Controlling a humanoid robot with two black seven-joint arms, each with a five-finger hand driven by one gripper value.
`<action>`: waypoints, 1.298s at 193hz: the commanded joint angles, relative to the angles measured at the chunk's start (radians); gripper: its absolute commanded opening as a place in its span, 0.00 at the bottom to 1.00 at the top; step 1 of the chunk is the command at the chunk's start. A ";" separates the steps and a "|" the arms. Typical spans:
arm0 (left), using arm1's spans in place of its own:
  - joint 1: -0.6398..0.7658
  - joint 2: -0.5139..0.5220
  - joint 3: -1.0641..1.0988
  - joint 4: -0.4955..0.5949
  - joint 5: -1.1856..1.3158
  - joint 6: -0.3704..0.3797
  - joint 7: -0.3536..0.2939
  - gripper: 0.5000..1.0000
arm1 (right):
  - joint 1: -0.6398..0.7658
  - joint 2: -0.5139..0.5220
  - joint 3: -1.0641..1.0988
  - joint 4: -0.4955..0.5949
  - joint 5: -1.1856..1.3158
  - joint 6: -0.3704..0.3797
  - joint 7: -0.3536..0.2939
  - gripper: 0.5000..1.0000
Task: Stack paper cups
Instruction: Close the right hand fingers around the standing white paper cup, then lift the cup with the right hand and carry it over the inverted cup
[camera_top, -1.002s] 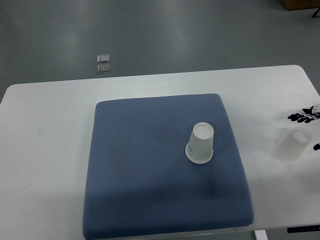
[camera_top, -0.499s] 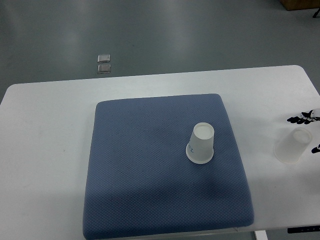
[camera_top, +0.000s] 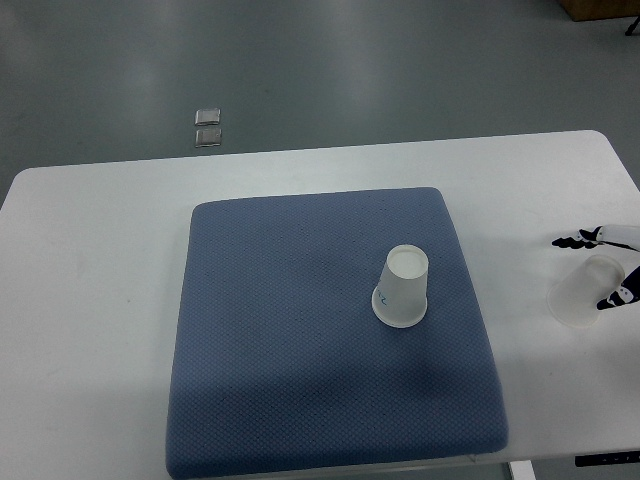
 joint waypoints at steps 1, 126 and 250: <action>0.000 0.000 0.000 0.000 0.000 0.000 0.000 1.00 | -0.005 0.002 0.001 0.000 0.000 -0.006 0.000 0.81; 0.000 0.000 0.000 0.000 0.000 0.000 0.000 1.00 | -0.003 -0.006 0.001 0.000 -0.053 -0.007 0.000 0.24; 0.000 0.000 0.000 0.000 0.000 0.000 0.000 1.00 | 0.239 -0.156 0.080 0.288 0.010 0.198 0.000 0.26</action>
